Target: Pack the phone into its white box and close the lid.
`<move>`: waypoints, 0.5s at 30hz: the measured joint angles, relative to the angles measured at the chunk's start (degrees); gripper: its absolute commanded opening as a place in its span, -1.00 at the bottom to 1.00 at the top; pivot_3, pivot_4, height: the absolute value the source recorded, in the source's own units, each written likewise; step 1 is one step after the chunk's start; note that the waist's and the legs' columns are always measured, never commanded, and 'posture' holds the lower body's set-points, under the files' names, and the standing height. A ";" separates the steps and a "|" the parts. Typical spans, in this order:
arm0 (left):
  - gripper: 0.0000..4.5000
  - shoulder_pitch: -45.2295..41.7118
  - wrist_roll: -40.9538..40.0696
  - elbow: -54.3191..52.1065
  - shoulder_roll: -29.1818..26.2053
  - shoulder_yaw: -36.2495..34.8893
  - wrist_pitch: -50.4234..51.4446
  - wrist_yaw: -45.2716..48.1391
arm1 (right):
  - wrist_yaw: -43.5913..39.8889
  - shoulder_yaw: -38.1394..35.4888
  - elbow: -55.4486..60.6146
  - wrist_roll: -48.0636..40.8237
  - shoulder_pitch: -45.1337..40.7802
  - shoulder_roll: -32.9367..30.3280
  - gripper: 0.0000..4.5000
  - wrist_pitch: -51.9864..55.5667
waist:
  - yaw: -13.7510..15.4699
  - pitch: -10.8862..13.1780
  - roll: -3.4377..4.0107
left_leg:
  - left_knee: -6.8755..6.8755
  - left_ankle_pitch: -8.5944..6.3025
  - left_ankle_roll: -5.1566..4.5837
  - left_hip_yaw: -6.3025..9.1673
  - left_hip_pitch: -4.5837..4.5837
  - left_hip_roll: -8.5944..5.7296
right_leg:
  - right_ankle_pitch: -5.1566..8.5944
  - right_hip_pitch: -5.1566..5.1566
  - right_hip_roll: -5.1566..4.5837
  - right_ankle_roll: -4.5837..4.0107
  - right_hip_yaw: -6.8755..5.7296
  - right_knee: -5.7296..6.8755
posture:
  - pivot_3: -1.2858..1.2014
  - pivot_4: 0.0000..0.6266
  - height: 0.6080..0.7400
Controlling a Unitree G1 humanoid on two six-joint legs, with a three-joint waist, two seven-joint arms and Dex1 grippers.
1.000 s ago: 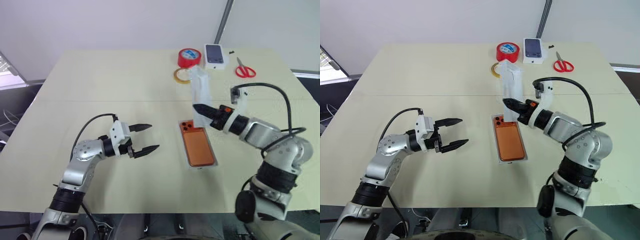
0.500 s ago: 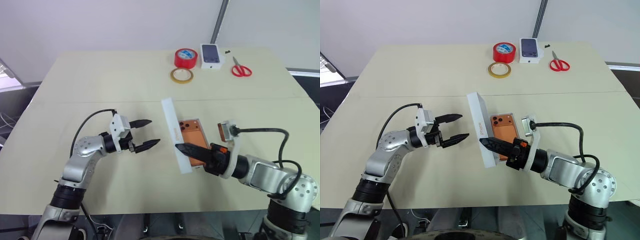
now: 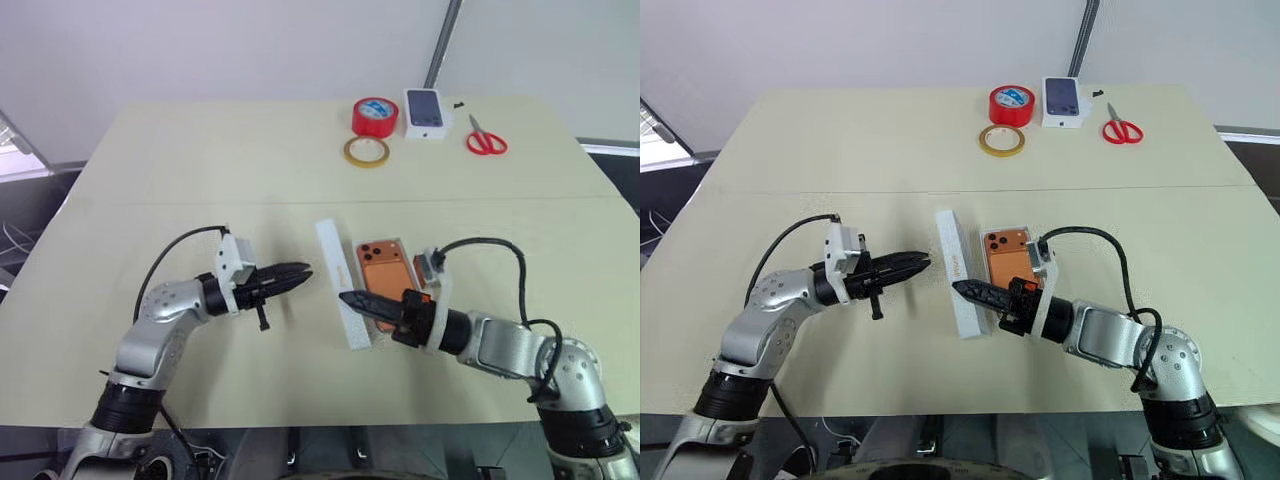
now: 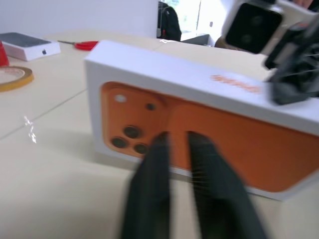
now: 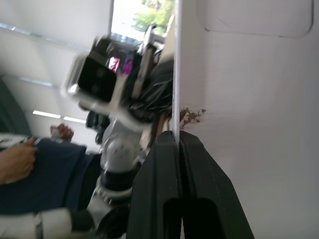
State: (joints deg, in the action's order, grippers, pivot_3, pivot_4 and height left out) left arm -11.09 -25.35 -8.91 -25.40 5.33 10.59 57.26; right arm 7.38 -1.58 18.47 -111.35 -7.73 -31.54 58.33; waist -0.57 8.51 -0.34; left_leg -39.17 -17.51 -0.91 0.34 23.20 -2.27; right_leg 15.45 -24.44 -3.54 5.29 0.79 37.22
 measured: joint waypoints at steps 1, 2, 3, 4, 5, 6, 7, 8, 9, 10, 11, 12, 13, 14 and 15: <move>-0.97 0.32 0.67 0.05 0.96 0.94 -0.23 -0.20 | 0.18 0.10 -0.28 -0.04 -0.36 0.13 -1.00 -0.42 | 0.07 -0.01 -0.01 | -0.01 0.00 -0.01 0.00 0.00 0.00 | 0.00 0.01 0.00 0.00 0.00 -0.01 | 0.03 -0.52 1.00; -0.97 0.47 1.26 0.28 1.80 2.19 -0.46 -0.42 | 0.29 0.21 -0.62 -0.06 -0.69 0.23 -1.00 -1.01 | 0.07 0.00 -0.02 | -0.01 0.00 -0.01 0.00 0.02 0.00 | 0.00 0.01 0.00 0.00 0.00 -0.03 | 0.03 -0.52 1.00; -0.97 0.46 1.88 0.91 2.66 3.10 -1.07 -0.61 | 0.37 0.29 -0.96 0.10 -0.96 0.05 -1.00 -1.37 | 0.04 0.00 -0.02 | -0.02 0.00 -0.01 0.00 0.02 0.00 | 0.00 0.01 0.00 0.00 0.00 -0.02 | 0.03 -0.52 1.00; -0.97 0.29 2.68 2.01 3.75 3.77 -1.64 -1.02 | 0.26 0.33 -1.14 0.69 -1.26 -0.33 -1.00 -1.53 | 0.01 0.00 -0.01 | -0.02 0.00 -0.01 0.00 0.01 0.00 | 0.00 0.01 0.00 0.00 0.00 -0.02 | 0.03 -0.52 1.00; -0.97 -0.14 3.62 3.62 4.91 4.65 -2.52 -1.43 | 0.04 0.39 -1.19 1.70 -1.72 -1.06 -1.00 -1.63 | 0.01 -0.01 -0.01 | -0.01 0.00 -0.01 0.00 0.00 0.00 | 0.00 0.01 0.00 0.00 0.00 -0.02 | 0.03 -0.52 1.00; -0.97 -0.39 4.19 4.91 5.78 5.18 -3.02 -1.68 | -0.11 0.41 -1.19 2.70 -2.22 -1.42 -1.00 -1.66 | 0.00 -0.01 -0.03 | -0.01 0.00 -0.01 0.00 0.01 0.00 | 0.00 0.01 0.00 0.00 -0.01 -0.02 | 0.03 -0.52 1.00; -0.97 -0.89 4.94 6.45 6.55 5.57 -3.82 -1.84 | -0.41 0.40 -1.19 3.19 -2.14 -1.56 -1.00 -1.81 | -0.01 -0.02 -0.03 | -0.01 0.00 -0.01 0.00 0.00 0.00 | 0.00 0.01 0.00 0.00 -0.01 -0.01 | 0.03 -0.52 1.00; -0.97 -1.83 5.78 8.55 7.30 5.88 -4.70 -2.11 | -0.81 0.46 -1.19 3.17 -1.81 -1.55 -1.00 -2.03 | -0.01 -0.02 -0.03 | -0.01 0.00 -0.01 0.00 0.00 0.01 | 0.00 0.01 0.00 0.00 -0.01 -0.01 | 0.03 -0.52 1.00; -0.97 -2.65 6.20 9.75 7.66 6.09 -5.10 -2.21 | -1.01 0.45 -1.18 3.05 -1.63 -1.55 -1.00 -2.19 | -0.01 -0.02 -0.03 | -0.02 -0.01 -0.01 0.00 0.00 0.00 | 0.00 0.01 0.00 0.00 -0.01 -0.01 | 0.03 -0.52 1.00; -1.00 -3.52 6.43 10.79 8.10 6.22 -5.39 -2.21 | -1.10 0.35 -1.17 2.85 -1.34 -1.56 -0.87 -2.50 | 0.00 -0.02 -0.03 | -0.02 0.00 -0.01 0.00 0.00 0.00 | 0.00 0.02 0.00 0.00 -0.01 -0.01 | 0.03 -0.52 1.00; -1.00 -4.57 6.75 11.99 8.68 6.23 -5.82 -2.25 | -1.11 0.16 -1.17 2.58 -0.88 -1.56 -0.73 -2.95 | 0.01 -0.02 -0.03 | -0.02 -0.01 -0.01 0.00 0.01 0.00 | 0.00 0.03 0.00 0.00 -0.01 -0.02 | 0.03 -0.52 1.00; -1.00 -5.35 7.02 12.92 9.19 6.27 -6.27 -2.24 | -1.05 -0.09 -1.22 2.97 -0.46 -1.79 -0.55 -3.26 | 0.06 -0.02 -0.03 | -0.02 -0.01 -0.02 0.00 0.02 0.00 | 0.00 0.02 0.00 0.00 -0.01 -0.02 | 0.03 -0.52 1.00; -1.00 -5.79 7.27 13.39 9.71 6.28 -6.62 -2.25 | -1.05 -0.15 -1.35 3.33 -0.08 -2.28 -0.36 -3.37 | 0.05 -0.02 -0.03 | -0.02 -0.02 -0.04 0.00 0.02 0.00 | 0.00 0.02 0.00 0.00 -0.01 -0.03 | 0.03 -0.52 1.00; -1.00 -6.34 7.45 14.25 10.32 6.39 -7.17 -2.24 | -1.19 -0.65 -1.43 3.87 0.41 -3.03 -0.15 -3.53 | 0.06 -0.02 -0.03 | -0.02 -0.02 -0.04 0.00 0.03 0.00 | 0.00 0.02 0.00 0.00 -0.01 -0.04 | 0.03 -0.52 1.00; -1.00 -6.98 7.67 15.27 11.00 6.46 -7.56 -2.26 | -1.38 -1.50 -1.68 4.54 0.63 -3.90 0.10 -3.63 | 0.11 -0.02 -0.04 | -0.03 -0.02 -0.05 0.00 0.04 0.00 | 0.00 0.02 0.00 0.00 -0.01 -0.05 | 0.03 -0.52 1.00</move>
State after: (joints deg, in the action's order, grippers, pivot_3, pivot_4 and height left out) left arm -18.07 -17.68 6.37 -14.40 11.79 3.03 55.00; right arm 6.00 -3.08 16.79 -106.81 -7.09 -35.44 54.70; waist -0.46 8.49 -0.37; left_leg -39.20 -17.53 -0.96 0.33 23.24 -2.27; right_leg 15.45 -24.42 -3.55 5.30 0.78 37.17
